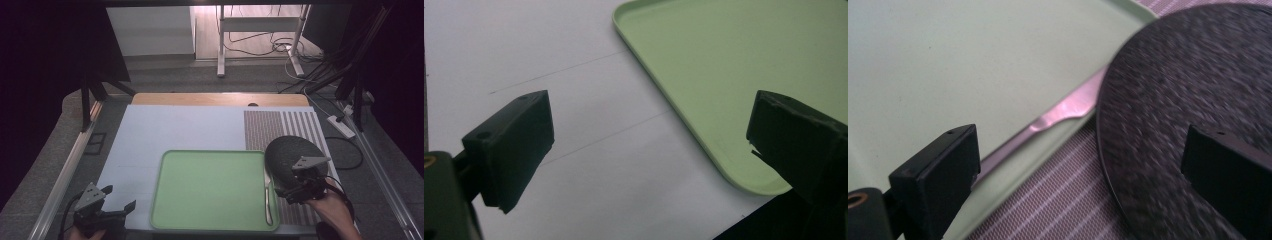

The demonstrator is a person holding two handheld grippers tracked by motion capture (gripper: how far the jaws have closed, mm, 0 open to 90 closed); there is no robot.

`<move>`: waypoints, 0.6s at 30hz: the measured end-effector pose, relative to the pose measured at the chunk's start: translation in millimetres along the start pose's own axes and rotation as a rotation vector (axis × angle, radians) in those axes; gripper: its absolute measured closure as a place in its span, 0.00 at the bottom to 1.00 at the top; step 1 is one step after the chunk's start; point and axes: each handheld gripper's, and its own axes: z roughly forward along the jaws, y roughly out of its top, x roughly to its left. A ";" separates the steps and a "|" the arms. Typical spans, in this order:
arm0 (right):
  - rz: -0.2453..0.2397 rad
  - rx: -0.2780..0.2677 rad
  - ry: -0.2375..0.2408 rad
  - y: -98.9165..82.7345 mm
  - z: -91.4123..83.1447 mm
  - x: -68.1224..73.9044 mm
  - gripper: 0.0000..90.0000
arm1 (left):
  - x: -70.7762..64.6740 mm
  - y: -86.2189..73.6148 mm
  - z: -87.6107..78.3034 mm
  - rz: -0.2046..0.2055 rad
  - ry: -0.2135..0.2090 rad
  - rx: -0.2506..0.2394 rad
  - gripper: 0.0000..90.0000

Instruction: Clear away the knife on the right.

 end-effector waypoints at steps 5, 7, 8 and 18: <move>0.053 -0.033 -0.013 -16.6 -10.6 -5.3 0.00 | -0.1 0.1 0.2 0.000 0.001 0.001 0.07; 0.071 -0.041 -0.022 -23.3 -13.7 -6.6 0.00 | -0.2 0.1 0.3 -0.002 0.001 0.002 0.07; 0.079 -0.043 -0.029 -25.0 -15.8 -7.3 0.00 | -0.2 0.2 0.3 -0.002 0.000 0.002 0.07; 0.105 -0.084 -0.140 -37.5 -36.2 -2.5 0.00 | 0.2 -0.3 0.1 -0.004 0.001 0.002 0.07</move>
